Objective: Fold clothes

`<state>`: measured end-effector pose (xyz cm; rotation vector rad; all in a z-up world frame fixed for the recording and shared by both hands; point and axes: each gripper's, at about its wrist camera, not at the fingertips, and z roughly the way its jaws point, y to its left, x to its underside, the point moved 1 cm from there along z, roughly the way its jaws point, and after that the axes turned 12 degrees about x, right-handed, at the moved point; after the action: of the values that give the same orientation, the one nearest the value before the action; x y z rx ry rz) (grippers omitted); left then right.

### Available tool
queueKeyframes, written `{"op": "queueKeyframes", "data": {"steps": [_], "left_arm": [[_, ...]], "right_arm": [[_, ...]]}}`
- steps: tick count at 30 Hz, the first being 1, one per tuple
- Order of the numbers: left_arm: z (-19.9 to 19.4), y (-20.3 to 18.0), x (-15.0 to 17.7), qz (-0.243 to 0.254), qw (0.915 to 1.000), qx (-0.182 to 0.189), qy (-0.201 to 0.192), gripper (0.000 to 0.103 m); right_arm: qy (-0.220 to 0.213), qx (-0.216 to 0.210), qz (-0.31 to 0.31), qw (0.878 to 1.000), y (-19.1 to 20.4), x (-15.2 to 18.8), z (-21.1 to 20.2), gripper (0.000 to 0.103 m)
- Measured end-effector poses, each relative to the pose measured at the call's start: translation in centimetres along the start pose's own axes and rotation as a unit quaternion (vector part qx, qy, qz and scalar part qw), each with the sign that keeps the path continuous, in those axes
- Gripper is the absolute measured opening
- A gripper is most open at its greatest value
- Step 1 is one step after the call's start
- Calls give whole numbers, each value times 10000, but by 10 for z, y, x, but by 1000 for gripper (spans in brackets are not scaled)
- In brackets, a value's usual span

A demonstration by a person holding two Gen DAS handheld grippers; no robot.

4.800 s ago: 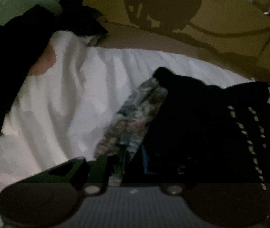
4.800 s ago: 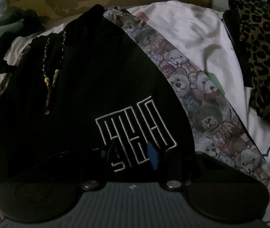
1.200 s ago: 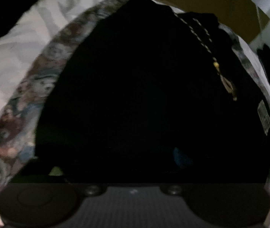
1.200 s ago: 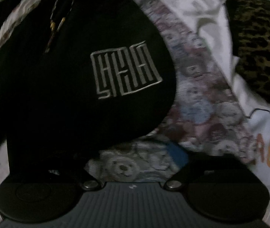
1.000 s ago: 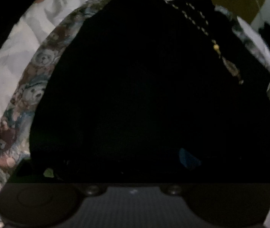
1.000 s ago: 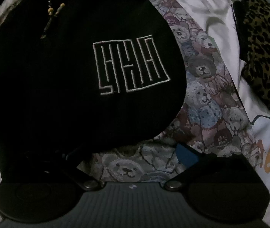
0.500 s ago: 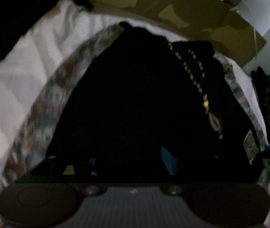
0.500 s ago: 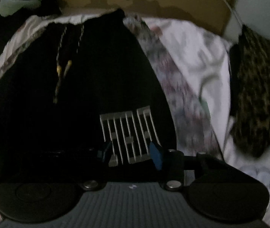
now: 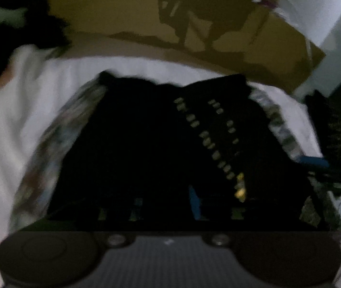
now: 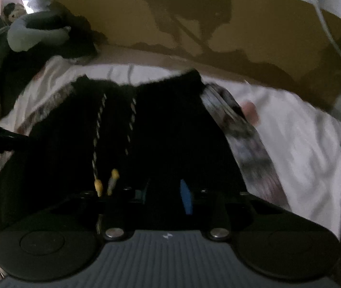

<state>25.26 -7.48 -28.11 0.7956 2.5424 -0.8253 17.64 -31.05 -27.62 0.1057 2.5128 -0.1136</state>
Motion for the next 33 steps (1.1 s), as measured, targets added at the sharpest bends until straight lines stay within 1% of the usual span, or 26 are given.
{"op": "queueKeyframes", "data": {"steps": [2, 4, 8, 10, 12, 13, 14, 16, 17, 19, 23, 25, 26, 27, 29, 32, 33], "left_arm": [[15, -12, -18, 202, 9997, 118, 116, 21], [26, -23, -35, 406, 9990, 107, 128, 21], [47, -43, -66, 810, 9967, 30, 50, 21], [61, -46, -79, 767, 9970, -73, 41, 21], [72, -46, -88, 576, 9983, -90, -3, 21], [77, -46, -92, 502, 9987, -89, -38, 21], [83, -46, -95, 432, 9990, -89, -62, 21], [93, -47, -99, 375, 9993, -54, 66, 21], [96, -47, -100, 341, 9994, -20, 31, 21], [99, -50, -98, 289, 9996, -26, -4, 20], [117, -54, -85, 362, 9985, 14, 404, 21], [133, -49, -75, 406, 9963, -226, 730, 21], [138, -44, -71, 414, 9954, -353, 792, 16], [139, -41, -69, 408, 9957, -378, 744, 10], [139, -38, -68, 371, 9962, -371, 691, 10], [125, -39, -74, 326, 9975, -198, 590, 11], [116, -38, -79, 277, 9985, -98, 458, 11]], "right_arm": [[-70, -56, 106, 9999, 6, -14, 12, 27], [-144, -65, 177, 9997, 12, -27, 20, 26], [-329, -56, 106, 9994, 25, -49, 29, 26], [-391, 79, 126, 9991, 28, -56, 36, 26], [-360, 117, 273, 9989, 27, -59, 44, 26], [-302, 79, 412, 9987, 25, -59, 49, 26], [-144, 28, 551, 9984, 23, -57, 55, 26], [158, -23, 791, 9967, 20, -52, 67, 26], [255, -41, 825, 9963, 19, -47, 71, 26], [316, -23, 838, 9960, 17, -41, 73, 26], [428, 16, 861, 9954, 14, -27, 78, 26], [483, 36, 872, 9950, 12, -21, 80, 26], [456, 75, 921, 9947, 9, -21, 79, 26], [425, 116, 973, 9943, 5, -21, 78, 27], [338, 195, 1054, 9937, -2, -22, 74, 27], [170, 190, 1205, 9924, -20, -26, 68, 27], [119, 175, 1288, 9914, -28, -27, 67, 27]]}}
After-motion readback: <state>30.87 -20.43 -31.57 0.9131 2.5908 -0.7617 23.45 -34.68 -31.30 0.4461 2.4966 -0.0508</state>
